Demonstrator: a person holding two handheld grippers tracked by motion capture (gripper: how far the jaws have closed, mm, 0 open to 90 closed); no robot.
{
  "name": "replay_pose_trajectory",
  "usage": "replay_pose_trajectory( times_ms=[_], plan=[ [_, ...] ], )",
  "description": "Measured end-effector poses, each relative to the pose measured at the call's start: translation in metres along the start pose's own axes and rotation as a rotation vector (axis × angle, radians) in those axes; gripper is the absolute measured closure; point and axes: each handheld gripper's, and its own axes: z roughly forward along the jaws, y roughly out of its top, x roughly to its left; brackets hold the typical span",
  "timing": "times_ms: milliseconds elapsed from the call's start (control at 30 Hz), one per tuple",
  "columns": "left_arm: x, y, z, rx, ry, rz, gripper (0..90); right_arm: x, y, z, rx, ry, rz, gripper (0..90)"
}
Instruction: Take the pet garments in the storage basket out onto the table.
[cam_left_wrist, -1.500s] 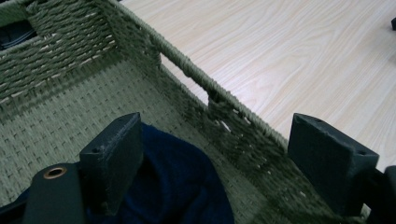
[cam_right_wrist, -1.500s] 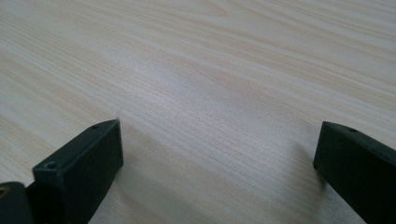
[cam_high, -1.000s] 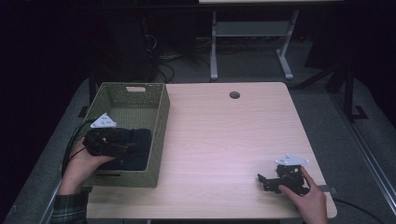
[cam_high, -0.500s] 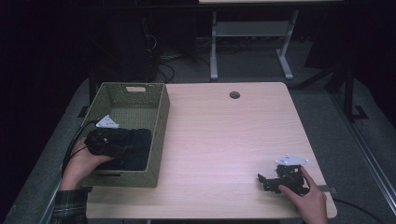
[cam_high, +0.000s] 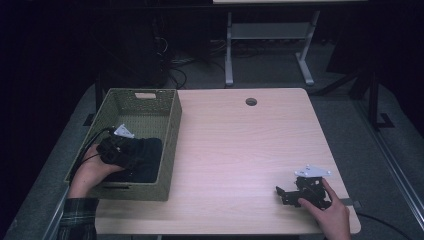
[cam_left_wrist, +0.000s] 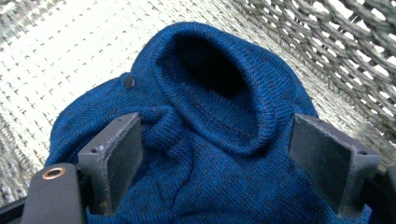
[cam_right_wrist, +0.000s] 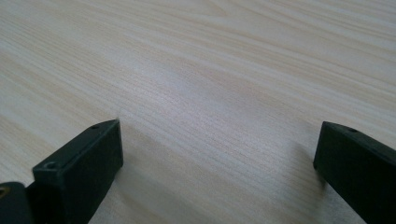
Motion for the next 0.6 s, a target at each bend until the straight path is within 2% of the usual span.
replay_pose_trajectory(
  times_ms=[167, 267, 500, 533, 600],
  plan=[
    [0.001, 0.0, 0.011, 0.041, -0.018, -0.001, 15.1, 0.0, 0.0, 0.0, -0.001, 0.0, -0.001, 1.0],
    [0.001, -0.001, 0.017, 0.061, -0.03, 0.014, 13.8, 0.0, 0.0, 0.0, -0.001, 0.0, -0.001, 1.0],
    [0.006, -0.008, 0.025, 0.099, -0.076, -0.011, 13.7, 0.0, 0.0, 0.0, 0.0, 0.0, -0.001, 1.0],
    [0.007, -0.01, 0.027, 0.093, -0.083, -0.024, 13.7, 0.0, 0.0, 0.0, -0.001, 0.0, -0.001, 1.0],
    [0.008, -0.011, 0.028, 0.107, -0.092, -0.011, 13.7, 0.0, 0.0, 0.0, 0.0, 0.0, -0.001, 1.0]
  ],
)
